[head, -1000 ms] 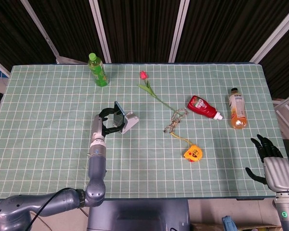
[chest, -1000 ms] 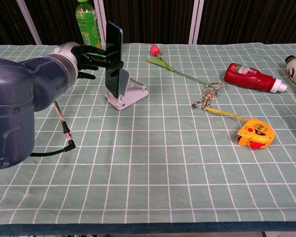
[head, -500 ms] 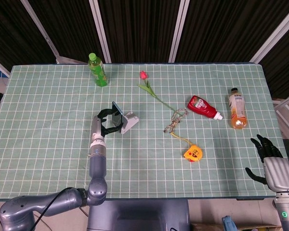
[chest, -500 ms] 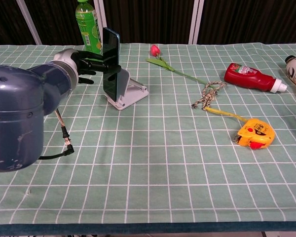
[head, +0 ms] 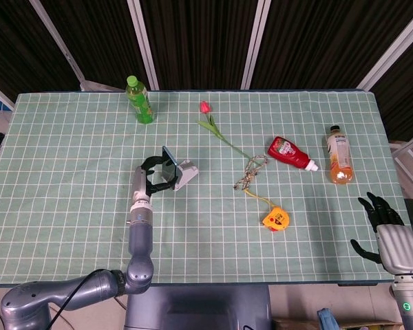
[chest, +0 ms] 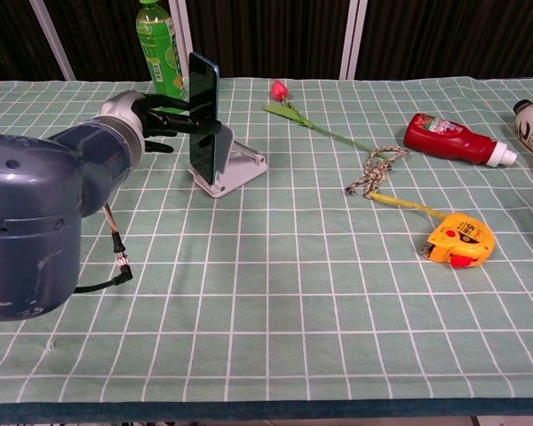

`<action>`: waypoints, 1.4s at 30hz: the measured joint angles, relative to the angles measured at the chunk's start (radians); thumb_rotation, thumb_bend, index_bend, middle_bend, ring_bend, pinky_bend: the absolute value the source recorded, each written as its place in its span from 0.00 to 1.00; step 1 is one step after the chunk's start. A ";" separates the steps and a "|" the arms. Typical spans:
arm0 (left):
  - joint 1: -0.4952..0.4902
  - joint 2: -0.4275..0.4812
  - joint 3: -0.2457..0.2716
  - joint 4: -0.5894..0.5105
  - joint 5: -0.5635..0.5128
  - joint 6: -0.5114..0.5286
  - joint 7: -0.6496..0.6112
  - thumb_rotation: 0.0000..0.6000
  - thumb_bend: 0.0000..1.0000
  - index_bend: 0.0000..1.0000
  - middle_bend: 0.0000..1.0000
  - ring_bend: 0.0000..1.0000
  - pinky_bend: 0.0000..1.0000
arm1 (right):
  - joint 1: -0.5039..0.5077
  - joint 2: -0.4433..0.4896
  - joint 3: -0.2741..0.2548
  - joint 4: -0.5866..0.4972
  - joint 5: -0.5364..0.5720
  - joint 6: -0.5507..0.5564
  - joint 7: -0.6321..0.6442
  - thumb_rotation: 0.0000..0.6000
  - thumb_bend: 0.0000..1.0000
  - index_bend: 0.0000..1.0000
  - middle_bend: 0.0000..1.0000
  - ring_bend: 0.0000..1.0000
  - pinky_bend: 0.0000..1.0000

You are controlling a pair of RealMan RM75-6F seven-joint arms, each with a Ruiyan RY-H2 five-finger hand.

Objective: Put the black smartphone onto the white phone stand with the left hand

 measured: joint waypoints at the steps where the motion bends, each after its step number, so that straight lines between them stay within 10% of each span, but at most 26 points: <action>1: 0.000 -0.001 0.001 0.001 0.003 0.000 0.000 1.00 0.27 0.53 0.54 0.16 0.20 | 0.000 0.000 0.000 0.000 0.000 0.000 0.000 1.00 0.34 0.12 0.02 0.00 0.19; 42: 0.017 -0.015 0.014 0.047 0.028 -0.048 -0.001 1.00 0.27 0.51 0.53 0.16 0.21 | 0.000 0.001 -0.001 0.000 -0.002 0.001 0.006 1.00 0.34 0.12 0.02 0.00 0.19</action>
